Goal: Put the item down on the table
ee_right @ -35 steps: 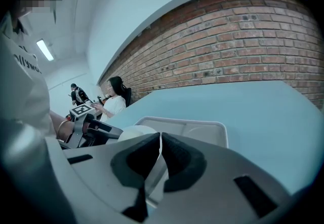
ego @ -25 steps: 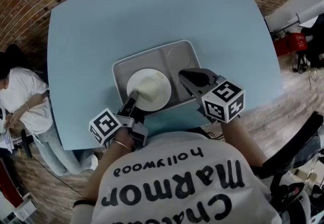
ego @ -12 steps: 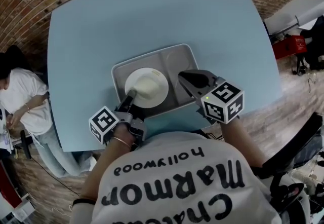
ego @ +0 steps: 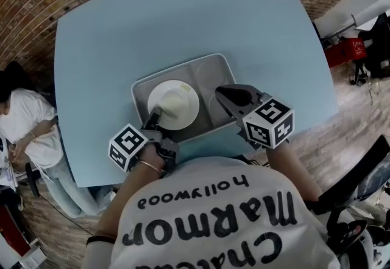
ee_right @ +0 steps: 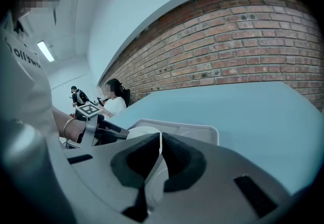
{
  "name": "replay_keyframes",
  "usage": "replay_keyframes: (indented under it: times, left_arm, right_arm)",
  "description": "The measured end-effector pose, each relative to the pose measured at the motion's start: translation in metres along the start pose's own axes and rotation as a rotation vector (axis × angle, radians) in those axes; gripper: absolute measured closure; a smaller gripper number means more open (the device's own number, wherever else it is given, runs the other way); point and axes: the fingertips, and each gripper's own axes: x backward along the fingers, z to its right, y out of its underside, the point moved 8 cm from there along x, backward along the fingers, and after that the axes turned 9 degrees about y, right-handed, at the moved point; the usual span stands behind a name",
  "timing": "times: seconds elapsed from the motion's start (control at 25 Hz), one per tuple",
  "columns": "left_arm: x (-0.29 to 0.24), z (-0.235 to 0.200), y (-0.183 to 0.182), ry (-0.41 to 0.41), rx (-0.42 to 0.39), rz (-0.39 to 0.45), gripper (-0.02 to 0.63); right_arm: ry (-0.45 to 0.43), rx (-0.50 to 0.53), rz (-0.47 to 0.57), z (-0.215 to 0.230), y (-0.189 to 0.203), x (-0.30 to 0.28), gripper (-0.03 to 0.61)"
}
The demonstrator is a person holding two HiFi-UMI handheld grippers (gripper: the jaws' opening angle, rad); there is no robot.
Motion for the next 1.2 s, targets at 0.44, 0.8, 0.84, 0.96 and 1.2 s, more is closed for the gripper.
replay_keyframes:
  times: [0.44,0.8,0.84,0.96,1.2]
  left_arm:
    - [-0.013,0.008,-0.005,-0.027,-0.215,-0.057,0.589]
    - [-0.018,0.019,-0.008,-0.049,-0.371,-0.091,0.581]
    - [-0.019,0.021,-0.009,-0.057,-0.403,-0.101,0.578]
    - [-0.023,0.025,-0.011,-0.079,-0.499,-0.129,0.561]
    - [-0.026,0.029,-0.011,-0.095,-0.599,-0.129,0.554]
  right_arm:
    - [0.024,-0.019,0.0,0.005,0.005,0.004,0.56]
    - [0.02,-0.029,-0.003,0.005,0.005,0.004,0.56]
    - [0.018,-0.026,-0.007,0.004,0.004,0.003,0.56]
    - [0.014,-0.019,-0.014,0.002,0.004,0.001,0.56]
    - [0.026,-0.03,-0.007,0.005,0.006,0.003,0.56]
